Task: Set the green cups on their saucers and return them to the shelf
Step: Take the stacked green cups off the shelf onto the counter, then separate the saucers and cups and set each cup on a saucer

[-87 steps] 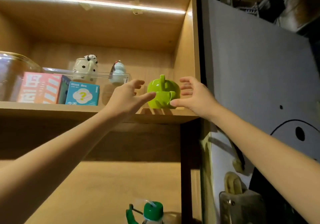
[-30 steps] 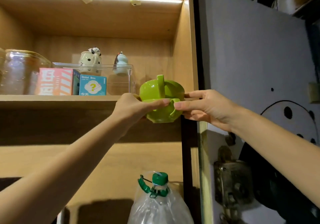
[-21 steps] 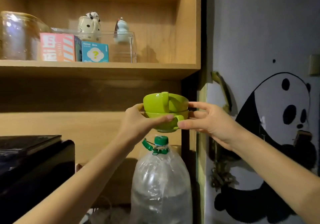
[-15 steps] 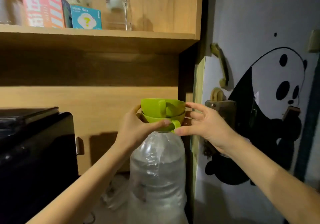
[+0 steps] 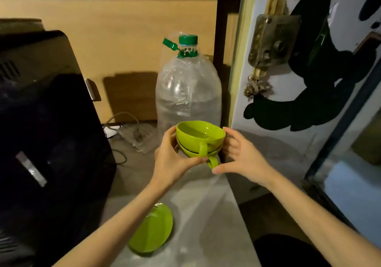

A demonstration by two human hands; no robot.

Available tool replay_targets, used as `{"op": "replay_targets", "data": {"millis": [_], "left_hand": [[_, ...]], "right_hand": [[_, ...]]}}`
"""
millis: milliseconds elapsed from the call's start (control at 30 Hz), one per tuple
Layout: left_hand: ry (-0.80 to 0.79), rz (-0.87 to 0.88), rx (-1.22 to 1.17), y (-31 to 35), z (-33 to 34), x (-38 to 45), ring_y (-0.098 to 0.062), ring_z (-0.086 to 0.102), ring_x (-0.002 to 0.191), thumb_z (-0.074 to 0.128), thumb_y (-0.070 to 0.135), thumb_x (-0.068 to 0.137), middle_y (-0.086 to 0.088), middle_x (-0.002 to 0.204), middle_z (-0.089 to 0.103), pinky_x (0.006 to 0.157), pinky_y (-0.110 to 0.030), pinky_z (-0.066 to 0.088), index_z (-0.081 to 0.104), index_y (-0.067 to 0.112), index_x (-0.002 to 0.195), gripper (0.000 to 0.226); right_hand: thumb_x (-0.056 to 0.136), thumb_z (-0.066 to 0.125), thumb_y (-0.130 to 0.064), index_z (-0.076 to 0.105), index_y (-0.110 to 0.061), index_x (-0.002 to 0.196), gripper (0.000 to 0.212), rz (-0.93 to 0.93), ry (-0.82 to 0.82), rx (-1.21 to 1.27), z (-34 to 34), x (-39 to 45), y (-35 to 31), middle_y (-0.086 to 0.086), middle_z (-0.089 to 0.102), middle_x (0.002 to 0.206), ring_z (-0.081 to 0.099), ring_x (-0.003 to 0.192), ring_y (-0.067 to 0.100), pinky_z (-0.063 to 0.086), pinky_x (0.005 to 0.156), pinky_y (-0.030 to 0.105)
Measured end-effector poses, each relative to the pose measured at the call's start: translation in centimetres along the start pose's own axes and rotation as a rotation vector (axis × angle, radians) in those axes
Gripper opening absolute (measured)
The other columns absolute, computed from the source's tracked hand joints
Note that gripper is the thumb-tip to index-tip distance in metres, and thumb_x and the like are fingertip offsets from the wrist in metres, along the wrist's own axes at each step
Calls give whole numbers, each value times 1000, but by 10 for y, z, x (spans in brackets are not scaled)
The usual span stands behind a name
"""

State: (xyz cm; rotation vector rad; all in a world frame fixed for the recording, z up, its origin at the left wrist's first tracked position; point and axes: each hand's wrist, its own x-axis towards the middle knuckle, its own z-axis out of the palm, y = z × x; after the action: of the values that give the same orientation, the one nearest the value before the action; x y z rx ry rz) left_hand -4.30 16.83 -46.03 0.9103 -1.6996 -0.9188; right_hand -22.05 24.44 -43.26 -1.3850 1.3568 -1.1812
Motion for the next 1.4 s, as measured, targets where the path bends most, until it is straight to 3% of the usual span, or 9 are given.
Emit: {"op": "replay_targets", "data": {"millis": [133, 300, 467, 633, 733, 867, 1033, 1300, 1400], "left_hand": [[-23, -94, -18, -35, 15, -35, 23, 54, 93, 91, 30, 33, 21, 106, 57, 86, -6, 45, 40, 39, 112, 94], [-44, -199, 23, -68, 28, -67, 15, 55, 100, 90, 35, 35, 28, 109, 54, 87, -3, 41, 37, 40, 114, 96], [-51, -266, 5, -99, 38, -101, 24, 51, 100, 84, 44, 33, 21, 113, 54, 87, -6, 43, 35, 40, 118, 98], [-64, -347, 34, -114, 42, -119, 1, 55, 110, 83, 43, 33, 10, 119, 54, 88, -5, 41, 33, 35, 124, 104], [-79, -373, 59, -120, 45, -126, -7, 54, 114, 82, 45, 33, 12, 120, 52, 88, -3, 41, 32, 33, 129, 109], [-96, -384, 76, -127, 46, -129, -12, 55, 116, 86, 39, 35, 10, 121, 53, 92, -16, 45, 32, 25, 134, 114], [-113, -388, 90, -127, 46, -129, -12, 54, 115, 88, 33, 37, 8, 122, 52, 87, -3, 42, 33, 21, 135, 112], [-145, -372, 130, -120, 44, -126, -9, 50, 112, 90, 26, 44, 7, 121, 51, 81, 3, 38, 31, 15, 136, 109], [-171, -373, 167, -120, 43, -125, -16, 54, 114, 89, 27, 45, -3, 127, 55, 85, -11, 42, 30, 13, 136, 110]], "right_hand": [[53, 81, 14, 18, -14, 147, 116, 84, -15, -34, 10, -12, 52, 0, 39, 143, 36, 135, 13, 29, 114, 33], [46, 83, 16, 25, -25, 138, 115, 135, 11, -44, 21, -22, 107, -8, 44, 132, 41, 128, 7, 35, 99, 7], [45, 86, 9, 25, -30, 134, 115, 186, 11, -58, 34, -39, 153, -8, 44, 132, 39, 131, 7, 31, 106, 19], [49, 86, 3, 28, -51, 120, 107, 225, -28, -124, 41, -48, 170, -30, 41, 125, 41, 126, 0, 36, 95, 5], [49, 86, -2, 28, -52, 120, 105, 239, -19, -138, 43, -53, 177, -27, 42, 126, 42, 129, 9, 38, 98, 11], [50, 86, 0, 28, -53, 116, 103, 258, -20, -134, 44, -54, 181, -30, 40, 124, 40, 130, 10, 36, 106, 27], [46, 86, -12, 28, -56, 116, 101, 295, -10, -147, 47, -56, 181, -17, 43, 128, 40, 131, 13, 36, 108, 30], [55, 85, -3, 25, -44, 125, 101, 310, -33, -179, 45, -55, 173, -20, 41, 127, 39, 127, 6, 38, 96, 10], [55, 87, -12, 24, -30, 139, 107, 308, -83, -250, 45, -56, 168, -8, 43, 137, 40, 131, 14, 40, 105, 25]]}}
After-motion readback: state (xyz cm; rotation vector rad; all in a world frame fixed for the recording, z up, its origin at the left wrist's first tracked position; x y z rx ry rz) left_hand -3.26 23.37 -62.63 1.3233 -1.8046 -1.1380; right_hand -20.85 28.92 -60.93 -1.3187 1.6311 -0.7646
